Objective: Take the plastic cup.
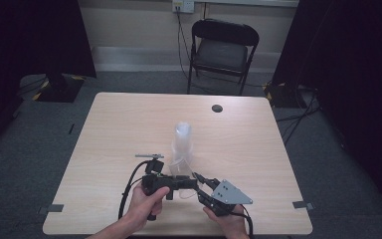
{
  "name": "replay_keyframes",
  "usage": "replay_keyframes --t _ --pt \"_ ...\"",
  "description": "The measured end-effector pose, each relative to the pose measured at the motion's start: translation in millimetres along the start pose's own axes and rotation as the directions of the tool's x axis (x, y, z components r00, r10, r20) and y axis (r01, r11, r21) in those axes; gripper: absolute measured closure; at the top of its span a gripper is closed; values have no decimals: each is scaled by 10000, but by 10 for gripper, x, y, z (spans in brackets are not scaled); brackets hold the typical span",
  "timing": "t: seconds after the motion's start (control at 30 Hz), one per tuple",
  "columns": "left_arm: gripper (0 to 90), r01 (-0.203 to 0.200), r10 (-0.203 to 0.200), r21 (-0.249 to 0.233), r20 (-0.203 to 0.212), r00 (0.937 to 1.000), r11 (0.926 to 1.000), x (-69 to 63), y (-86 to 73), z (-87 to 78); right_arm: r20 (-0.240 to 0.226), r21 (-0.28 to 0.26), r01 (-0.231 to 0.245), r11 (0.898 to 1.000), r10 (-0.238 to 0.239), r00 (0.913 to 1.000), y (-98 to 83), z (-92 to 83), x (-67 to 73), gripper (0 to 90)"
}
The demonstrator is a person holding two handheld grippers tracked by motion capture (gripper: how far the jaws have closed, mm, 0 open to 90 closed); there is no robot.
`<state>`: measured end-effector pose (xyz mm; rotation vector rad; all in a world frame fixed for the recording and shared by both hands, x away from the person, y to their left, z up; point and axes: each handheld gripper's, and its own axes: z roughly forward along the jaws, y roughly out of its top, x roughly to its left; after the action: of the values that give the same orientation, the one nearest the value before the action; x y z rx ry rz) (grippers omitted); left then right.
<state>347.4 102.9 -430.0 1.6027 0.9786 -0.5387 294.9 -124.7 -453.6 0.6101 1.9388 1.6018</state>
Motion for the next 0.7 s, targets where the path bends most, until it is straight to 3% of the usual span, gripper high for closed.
replay_keyframes --t 0.23,0.47,0.7 --pt "348 159 -159 24 248 9996 9999 4 1 6 -37 -123 -90 9999 90 10000 14 13 0 753" --pt "315 24 -32 158 499 9987 9999 11 -3 25 38 -206 61 9998 -60 10000 21 4 -15 812" --pt "269 -91 85 136 453 9989 9999 18 3 19 43 -191 196 9996 -195 9998 19 3 -1 850"
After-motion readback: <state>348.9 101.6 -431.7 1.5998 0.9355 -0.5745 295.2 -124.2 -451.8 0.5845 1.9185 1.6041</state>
